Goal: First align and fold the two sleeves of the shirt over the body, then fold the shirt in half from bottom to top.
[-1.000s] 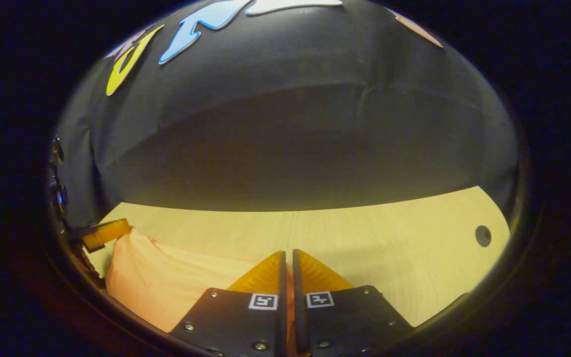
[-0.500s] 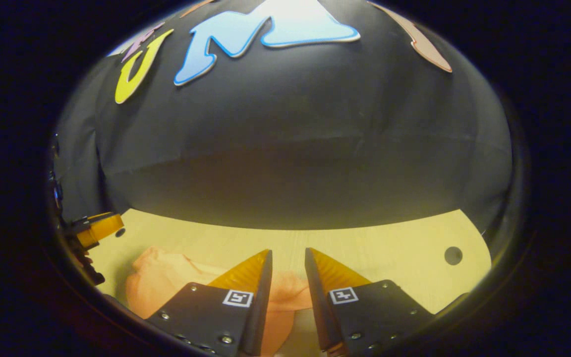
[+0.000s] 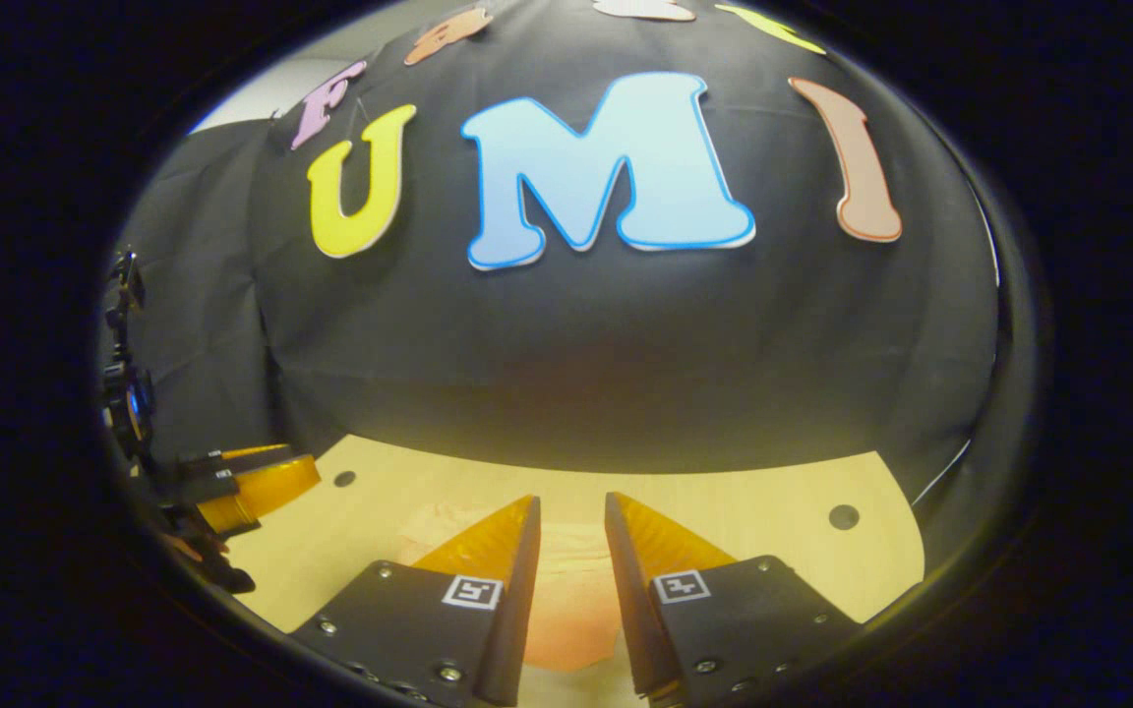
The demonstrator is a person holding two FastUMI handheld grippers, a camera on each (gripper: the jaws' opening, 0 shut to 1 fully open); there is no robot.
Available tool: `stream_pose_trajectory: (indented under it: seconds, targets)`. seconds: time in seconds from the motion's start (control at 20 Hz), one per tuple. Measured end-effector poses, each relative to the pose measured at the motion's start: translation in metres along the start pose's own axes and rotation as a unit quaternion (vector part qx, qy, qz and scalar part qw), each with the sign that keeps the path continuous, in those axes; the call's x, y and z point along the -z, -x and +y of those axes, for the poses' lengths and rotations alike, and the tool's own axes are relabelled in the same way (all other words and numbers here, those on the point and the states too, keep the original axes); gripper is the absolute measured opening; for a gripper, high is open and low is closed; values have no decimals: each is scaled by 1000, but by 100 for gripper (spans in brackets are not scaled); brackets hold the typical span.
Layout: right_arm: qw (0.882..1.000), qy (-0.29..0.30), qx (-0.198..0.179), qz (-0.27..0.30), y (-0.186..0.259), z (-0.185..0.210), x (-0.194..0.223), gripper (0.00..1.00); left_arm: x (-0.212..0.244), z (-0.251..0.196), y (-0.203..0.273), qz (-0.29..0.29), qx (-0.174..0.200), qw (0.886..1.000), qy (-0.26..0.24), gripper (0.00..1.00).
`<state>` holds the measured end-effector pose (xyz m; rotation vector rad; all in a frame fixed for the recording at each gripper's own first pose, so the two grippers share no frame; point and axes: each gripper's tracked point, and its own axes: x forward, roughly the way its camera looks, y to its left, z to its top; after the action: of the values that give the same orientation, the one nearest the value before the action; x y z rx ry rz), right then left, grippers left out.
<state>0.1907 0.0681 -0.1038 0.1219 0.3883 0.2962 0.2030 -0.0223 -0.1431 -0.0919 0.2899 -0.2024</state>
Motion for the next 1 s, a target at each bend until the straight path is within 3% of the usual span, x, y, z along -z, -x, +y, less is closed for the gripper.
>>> stream_pose_trajectory:
  seconds: [0.1,0.15,0.2,0.4,0.5,0.7,0.8,0.85,0.9,1.0]
  targets:
    - [1000,-11,-7,-9,36,14,-11,42,-13,-14,38,-1,3,1000,-2,70]
    - [1000,-16,-11,-14,53,20,-16,42,-19,-22,55,-3,3,1000,-2,66]
    - [1000,-19,-13,-18,70,25,-20,41,-22,-27,70,-4,6,1000,0,70]
    - [999,-30,-9,-38,125,35,-26,41,-34,-42,124,-12,2,1000,0,66]
    - [999,-17,0,-48,145,33,-25,42,-39,-43,144,-21,-2,1000,2,70]
    - [998,-2,11,-57,177,35,-16,42,-46,-40,176,-37,-15,999,1,68]
    - [998,2,16,-60,188,34,-13,42,-46,-43,193,-42,-16,999,5,72]
    - [998,2,17,-62,192,35,-11,42,-47,-44,198,-44,-16,999,7,67]
    - [998,1,19,-64,196,36,-11,42,-47,-43,201,-46,-16,999,6,72]
    - [997,0,23,-69,201,38,-12,42,-49,-45,206,-50,-13,999,1,67]
